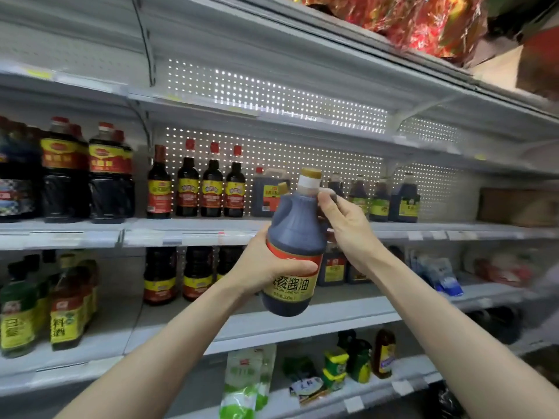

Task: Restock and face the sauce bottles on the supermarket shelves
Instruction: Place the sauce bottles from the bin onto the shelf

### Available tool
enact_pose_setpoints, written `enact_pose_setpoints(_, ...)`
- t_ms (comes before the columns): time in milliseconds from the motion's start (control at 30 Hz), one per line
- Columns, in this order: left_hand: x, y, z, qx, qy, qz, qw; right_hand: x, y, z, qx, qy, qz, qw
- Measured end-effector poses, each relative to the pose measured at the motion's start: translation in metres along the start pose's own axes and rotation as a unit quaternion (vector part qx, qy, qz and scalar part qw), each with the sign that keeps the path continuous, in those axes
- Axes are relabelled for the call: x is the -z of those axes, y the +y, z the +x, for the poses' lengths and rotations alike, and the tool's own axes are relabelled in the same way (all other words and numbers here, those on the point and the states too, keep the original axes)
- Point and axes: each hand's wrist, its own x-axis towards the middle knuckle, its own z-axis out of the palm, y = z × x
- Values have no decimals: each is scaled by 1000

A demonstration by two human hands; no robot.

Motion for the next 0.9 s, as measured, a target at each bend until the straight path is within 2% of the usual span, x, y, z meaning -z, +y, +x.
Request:
enact_pose_setpoints(200,-54,-4,49,2,-6,24,1000,62,26,18,-10,40,7,999)
enact_pose_setpoints(400,-84,-41,102,6,-12,20,1000,103,75,45,-25,53,-8,998)
enact_pose_setpoints(667,-97,-97,206,2,3,5,1000,142,144,123,-39,37,-29,998)
enact_pose_setpoints(900,-90,-119,293,-13,6,5,1000,169,186,192,-48,38,-17,998)
